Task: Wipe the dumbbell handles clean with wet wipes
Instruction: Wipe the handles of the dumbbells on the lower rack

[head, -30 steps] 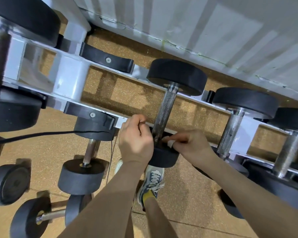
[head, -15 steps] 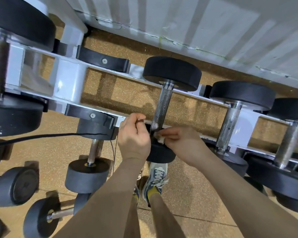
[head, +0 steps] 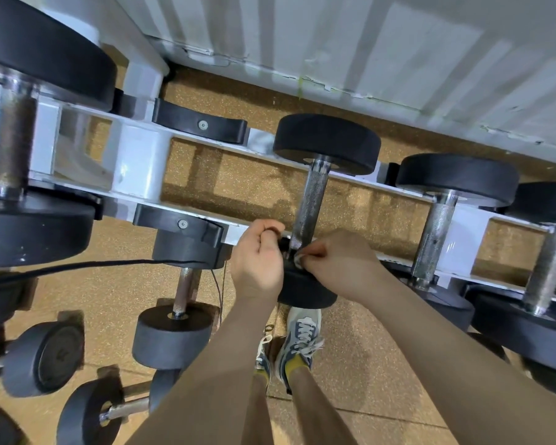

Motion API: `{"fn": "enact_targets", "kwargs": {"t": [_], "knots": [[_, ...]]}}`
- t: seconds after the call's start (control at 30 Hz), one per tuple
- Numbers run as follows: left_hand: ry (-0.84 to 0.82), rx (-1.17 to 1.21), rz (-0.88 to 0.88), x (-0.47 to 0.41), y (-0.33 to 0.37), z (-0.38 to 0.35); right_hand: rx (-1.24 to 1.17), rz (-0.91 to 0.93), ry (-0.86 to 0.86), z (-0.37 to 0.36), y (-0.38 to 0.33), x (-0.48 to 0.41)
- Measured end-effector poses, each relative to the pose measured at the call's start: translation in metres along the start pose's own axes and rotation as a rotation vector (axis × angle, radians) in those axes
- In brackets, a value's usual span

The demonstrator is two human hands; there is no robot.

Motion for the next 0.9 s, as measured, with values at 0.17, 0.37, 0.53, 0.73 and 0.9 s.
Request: {"fn": "enact_targets", "kwargs": {"t": [0.17,0.37,0.53,0.73,0.9], "knots": [[-0.2,-0.091,-0.06,0.008,0.004,0.013,-0.205,0.018,-0.062,-0.005,-0.007,0.01],[-0.129,-0.193,-0.112,0.03,0.008,0.025,-0.086,0.083,-0.223,-0.03,-0.032,-0.017],[-0.267,-0.489,-0.102,0.026,0.018,0.019,-0.341,-0.026,-0.153,-0.013,0.014,0.014],[-0.208,-0.524,-0.044,0.034,0.027,0.018,-0.302,-0.164,0.101,-0.007,0.032,-0.011],[-0.187,-0.554,0.004,0.024,0.028,0.016,-1.032,-0.149,0.562,0.031,0.049,-0.009]]}}
Point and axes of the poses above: each hand's wrist, its own x-axis away from the middle knuckle, its own z-axis out of the back of the hand, y = z × x, the point moved 7 cm from there along -x, towards the middle knuckle, and after that the axes turned 2 degrees about -y, right-handed, at the moved point
